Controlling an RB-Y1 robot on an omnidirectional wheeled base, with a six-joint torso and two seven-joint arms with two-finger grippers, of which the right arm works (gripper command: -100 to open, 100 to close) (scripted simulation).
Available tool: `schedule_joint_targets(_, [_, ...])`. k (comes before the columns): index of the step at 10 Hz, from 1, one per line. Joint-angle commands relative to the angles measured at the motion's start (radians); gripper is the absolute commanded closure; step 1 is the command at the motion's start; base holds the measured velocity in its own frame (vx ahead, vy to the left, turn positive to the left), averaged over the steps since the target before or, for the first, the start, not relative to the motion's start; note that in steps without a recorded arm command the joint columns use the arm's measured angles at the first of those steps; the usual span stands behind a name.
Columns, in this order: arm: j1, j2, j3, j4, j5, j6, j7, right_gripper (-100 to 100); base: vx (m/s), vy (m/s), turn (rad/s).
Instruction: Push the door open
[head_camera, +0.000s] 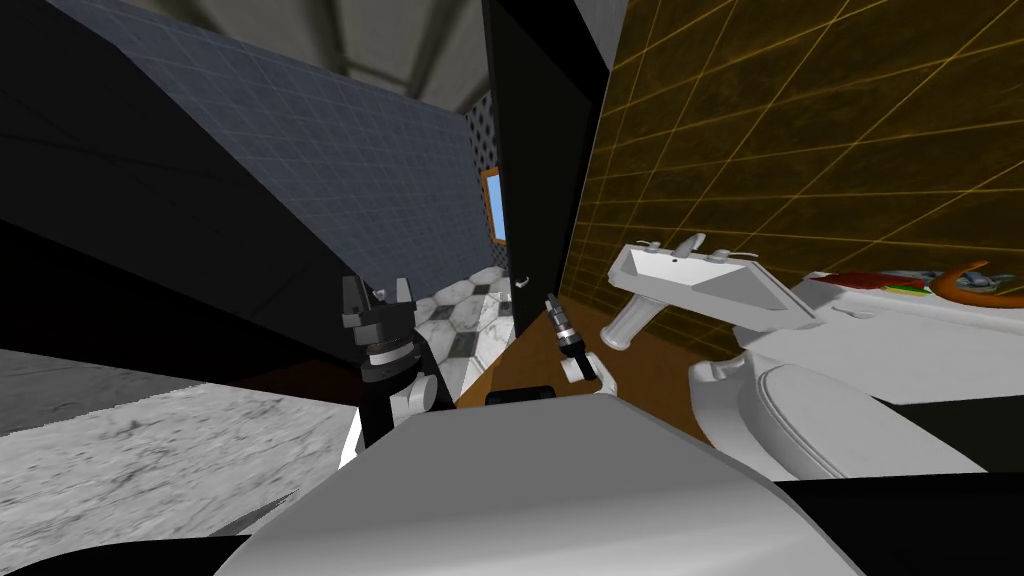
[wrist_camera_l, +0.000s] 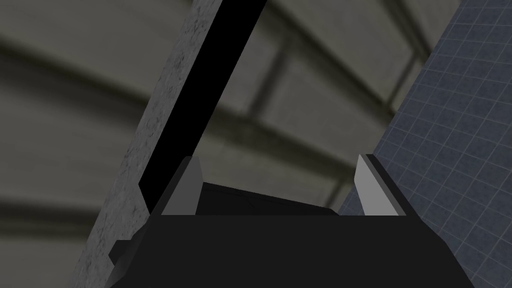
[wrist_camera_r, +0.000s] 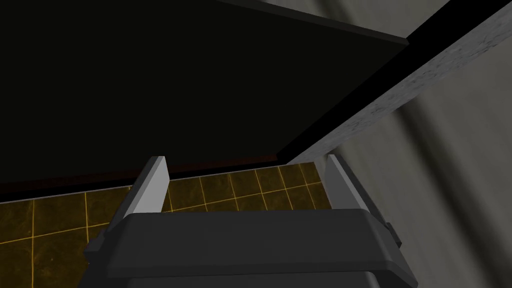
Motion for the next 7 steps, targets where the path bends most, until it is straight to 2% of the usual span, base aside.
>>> schedule_joint_targets(1, [-0.018,-0.004,0.005,0.046,0.009,-0.008,-0.019,-100,0.090,-0.072,0.048])
schedule_joint_targets(4, [-0.056,-0.007,0.012,0.137,0.025,-0.035,-0.048,-100,0.095,-0.079,0.056])
schedule_joint_targets(5, [-0.056,-0.007,0.012,0.144,0.025,-0.035,-0.048,-100,0.055,-0.054,0.024])
schedule_joint_targets(7, [-0.081,-0.009,0.018,0.209,0.036,-0.052,-0.068,-100,0.059,-0.046,0.047])
